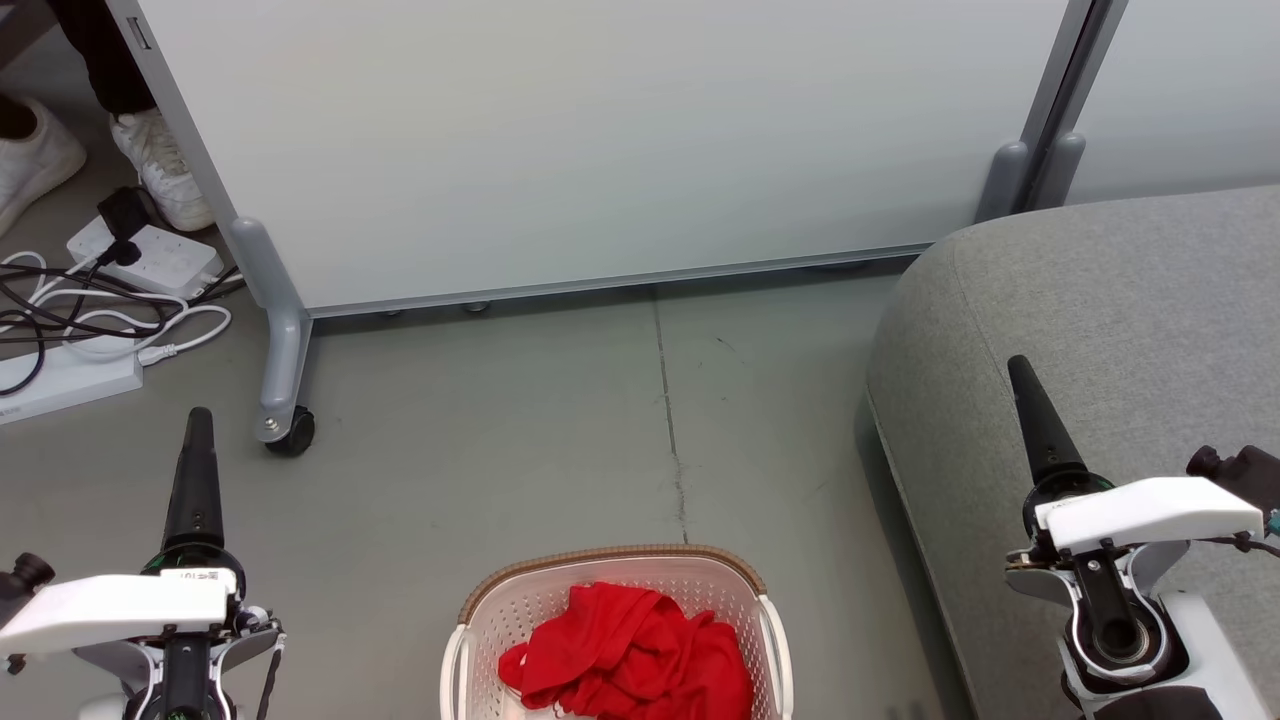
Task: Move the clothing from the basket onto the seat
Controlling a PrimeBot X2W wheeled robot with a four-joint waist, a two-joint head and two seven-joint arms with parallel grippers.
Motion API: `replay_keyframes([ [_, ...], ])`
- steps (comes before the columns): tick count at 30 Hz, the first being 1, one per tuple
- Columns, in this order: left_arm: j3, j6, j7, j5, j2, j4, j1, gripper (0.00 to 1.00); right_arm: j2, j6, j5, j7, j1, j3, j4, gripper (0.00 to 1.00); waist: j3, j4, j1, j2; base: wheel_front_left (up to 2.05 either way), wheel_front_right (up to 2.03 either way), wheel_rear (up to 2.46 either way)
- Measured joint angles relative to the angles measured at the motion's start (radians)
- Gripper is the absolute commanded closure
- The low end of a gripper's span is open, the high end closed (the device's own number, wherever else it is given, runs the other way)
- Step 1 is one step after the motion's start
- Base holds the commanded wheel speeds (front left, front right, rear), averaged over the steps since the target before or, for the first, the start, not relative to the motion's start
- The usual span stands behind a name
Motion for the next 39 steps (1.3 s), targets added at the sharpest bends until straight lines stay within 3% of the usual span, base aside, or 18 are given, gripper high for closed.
replay_keyframes([
  [12, -0.090, 0.035, -0.046, 0.297, 0.056, -0.039, 0.022, 0.00, -0.002, 0.000, -0.289, -0.039, 0.024, -0.011, -0.044, 0.00, -0.006, -0.001, 0.0000, 0.0000, 0.00, 0.00, 0.00],
  [25, -0.169, 0.066, -0.091, 0.497, 0.094, -0.079, 0.065, 0.00, 0.001, 0.000, -0.534, -0.077, 0.061, -0.008, -0.082, 0.00, -0.014, -0.001, 0.0000, 0.0000, 0.00, 0.00, 0.00],
  [26, -0.206, 0.088, -0.123, 0.600, 0.104, -0.085, 0.083, 0.00, 0.005, 0.000, -0.679, -0.101, 0.090, -0.006, -0.088, 0.00, -0.018, 0.004, 0.0000, 0.0000, 0.00, 0.00, 0.00],
  [39, -0.224, 0.110, -0.156, 0.689, 0.109, -0.071, 0.088, 0.00, 0.011, 0.001, -0.818, -0.132, 0.118, -0.021, -0.086, 0.00, -0.025, 0.012, 0.0000, 0.0000, 0.00, 0.00, 0.00],
])
